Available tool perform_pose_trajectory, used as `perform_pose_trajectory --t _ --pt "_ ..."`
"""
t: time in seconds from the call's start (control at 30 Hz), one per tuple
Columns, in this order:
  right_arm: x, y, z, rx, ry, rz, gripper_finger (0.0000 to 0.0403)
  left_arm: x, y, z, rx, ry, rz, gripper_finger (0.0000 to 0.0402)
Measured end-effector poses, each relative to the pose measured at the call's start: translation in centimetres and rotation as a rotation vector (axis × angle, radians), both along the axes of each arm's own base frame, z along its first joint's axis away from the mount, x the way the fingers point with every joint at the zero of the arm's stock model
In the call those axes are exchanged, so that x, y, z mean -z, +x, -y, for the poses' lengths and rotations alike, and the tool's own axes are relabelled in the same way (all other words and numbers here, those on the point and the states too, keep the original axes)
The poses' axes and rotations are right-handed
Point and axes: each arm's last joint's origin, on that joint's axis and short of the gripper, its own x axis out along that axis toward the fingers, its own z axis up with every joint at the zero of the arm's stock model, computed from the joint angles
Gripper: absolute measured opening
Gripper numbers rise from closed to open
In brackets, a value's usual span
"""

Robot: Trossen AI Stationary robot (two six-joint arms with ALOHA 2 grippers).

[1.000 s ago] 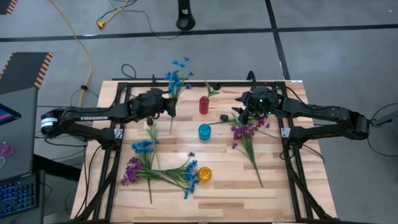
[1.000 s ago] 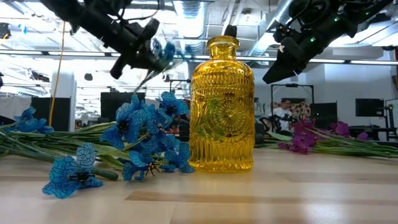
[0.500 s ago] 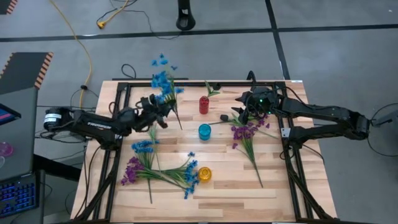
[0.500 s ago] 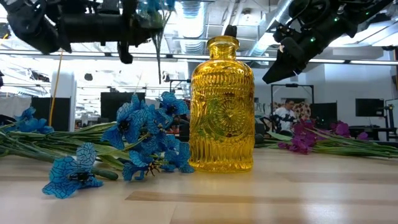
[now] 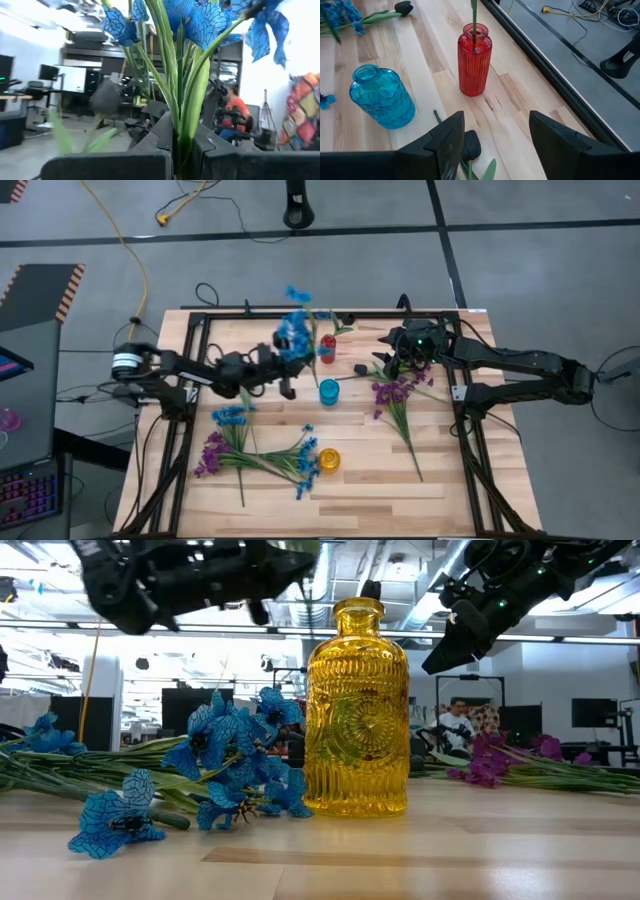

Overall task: Sort flowers into vase by color
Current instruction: Put the top middle blue flower into the blue crystal vase

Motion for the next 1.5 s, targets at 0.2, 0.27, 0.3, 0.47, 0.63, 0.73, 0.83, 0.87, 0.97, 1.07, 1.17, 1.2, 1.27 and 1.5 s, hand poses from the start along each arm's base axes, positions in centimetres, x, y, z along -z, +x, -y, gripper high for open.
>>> perform_pose_trajectory --t 0.2,0.27,0.3,0.47,0.63,0.73,0.83,0.87,0.97,1.07,1.17,1.2,1.27,1.5 --pt "0.0 0.0 0.0 0.000 0.000 0.000 0.0250 0.0 3.4 -0.3 0.022 0.098 -0.009 0.0000" --pt "0.0 0.0 0.0 0.000 0.000 0.000 0.0250 0.0 4.1 -0.3 0.023 0.109 -0.013 0.0000" --pt "0.0 0.0 0.0 0.000 0.000 0.000 0.0250 0.1 4.1 -0.3 0.027 0.110 -0.015 0.0000" --pt "0.0 0.0 0.0 0.000 0.000 -0.001 0.0250 0.4 4.1 -0.3 0.031 0.103 -0.028 0.0000" --pt "0.0 0.0 0.0 0.000 0.000 -0.001 0.0250 0.5 4.2 -0.3 0.018 0.133 -0.053 0.0000" --pt "0.0 0.0 0.0 0.000 0.000 -0.001 0.0250 0.7 4.2 -0.4 0.018 0.132 -0.072 0.0000" --pt "0.0 0.0 0.0 0.000 0.000 -0.002 0.0250 1.0 4.3 -0.4 0.016 0.138 -0.105 0.0000" --pt "0.0 0.0 0.0 0.000 0.000 -0.002 0.0250 1.1 4.4 -0.4 0.016 0.139 -0.114 0.0000" --pt "0.0 0.0 0.0 0.000 0.001 -0.002 0.0250 1.2 4.4 -0.4 0.014 0.147 -0.133 0.0000" --pt "0.0 0.0 0.0 0.000 0.001 -0.002 0.0250 1.5 4.5 -0.4 0.015 0.169 -0.167 0.0000" --pt "0.0 0.0 0.0 0.000 0.001 -0.002 0.0250 1.9 4.6 -0.4 0.016 0.177 -0.214 0.0002" --pt "0.0 0.0 0.0 0.000 0.001 -0.002 0.0250 2.1 4.6 -0.4 0.017 0.174 -0.230 0.0004" --pt "0.0 0.0 0.0 0.000 0.001 -0.002 0.0250 2.4 4.7 -0.4 0.020 0.170 -0.257 0.0009" --pt "0.0 0.0 0.0 0.000 0.000 -0.001 0.0250 3.1 4.8 -0.4 0.027 0.159 -0.328 0.0016"
